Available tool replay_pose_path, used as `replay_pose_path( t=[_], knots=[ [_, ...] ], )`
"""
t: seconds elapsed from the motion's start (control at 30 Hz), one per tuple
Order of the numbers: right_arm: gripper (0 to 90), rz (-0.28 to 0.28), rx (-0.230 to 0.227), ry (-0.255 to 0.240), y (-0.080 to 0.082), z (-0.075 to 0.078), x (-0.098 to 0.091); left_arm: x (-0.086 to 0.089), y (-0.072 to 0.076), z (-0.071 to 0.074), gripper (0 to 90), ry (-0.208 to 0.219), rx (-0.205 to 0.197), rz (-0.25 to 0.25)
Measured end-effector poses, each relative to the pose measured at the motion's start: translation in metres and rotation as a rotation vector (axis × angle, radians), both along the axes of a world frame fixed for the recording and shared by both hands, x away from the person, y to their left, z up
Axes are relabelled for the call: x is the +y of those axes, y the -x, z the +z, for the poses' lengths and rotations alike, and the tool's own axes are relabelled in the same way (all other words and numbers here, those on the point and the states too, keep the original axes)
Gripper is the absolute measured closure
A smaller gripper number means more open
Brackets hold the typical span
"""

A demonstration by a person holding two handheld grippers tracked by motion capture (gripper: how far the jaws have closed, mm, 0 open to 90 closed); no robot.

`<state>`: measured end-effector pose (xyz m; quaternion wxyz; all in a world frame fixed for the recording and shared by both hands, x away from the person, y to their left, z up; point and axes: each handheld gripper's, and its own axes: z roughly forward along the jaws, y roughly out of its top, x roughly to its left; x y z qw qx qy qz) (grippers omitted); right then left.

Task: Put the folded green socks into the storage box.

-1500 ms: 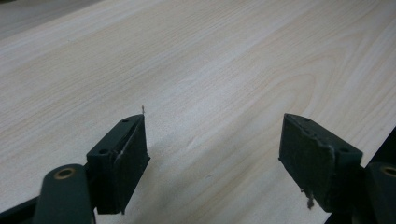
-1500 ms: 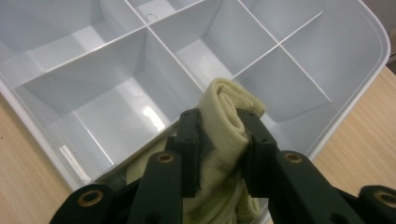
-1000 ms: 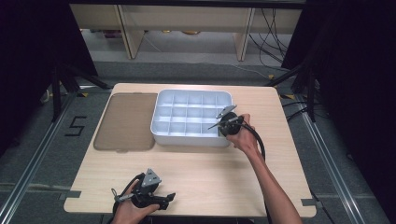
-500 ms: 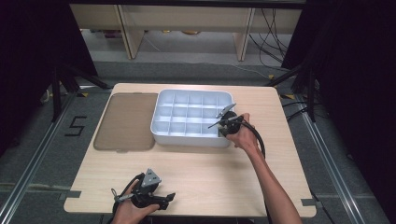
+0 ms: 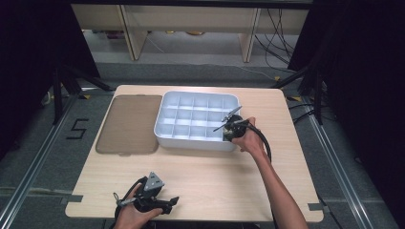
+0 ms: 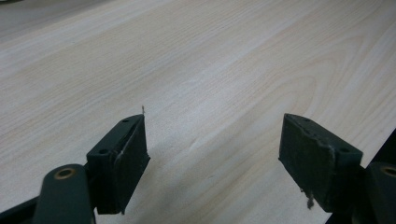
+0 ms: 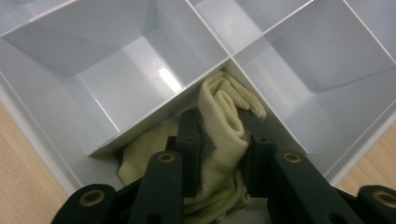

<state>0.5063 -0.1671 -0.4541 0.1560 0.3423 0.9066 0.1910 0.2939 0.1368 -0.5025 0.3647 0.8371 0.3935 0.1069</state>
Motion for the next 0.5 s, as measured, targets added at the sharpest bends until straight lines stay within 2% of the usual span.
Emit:
replay_pose_path(
  t=[0.2,0.3,0.33,0.37,0.5],
  knots=[
    [71.7,-0.012,0.012,-0.020,-0.001,0.002,-0.001,-0.001,0.000,0.000,23.0,0.010,0.007,0.011],
    [67.2,-0.022,0.006,-0.056,-0.001,0.005,-0.005,-0.001,0.000,-0.001,23.0,0.006,0.002,0.026],
    [64.6,-0.044,0.017,-0.084,0.000,0.009,-0.006,-0.001,0.000,-0.001,23.0,0.007,0.004,0.023],
    [63.6,-0.040,0.006,-0.098,0.000,0.011,-0.009,-0.001,0.000,-0.001,23.0,0.010,0.004,0.022],
    [65.8,-0.047,-0.025,-0.148,0.002,0.027,-0.018,-0.001,0.000,0.000,23.0,0.011,0.007,0.012]
  ],
)
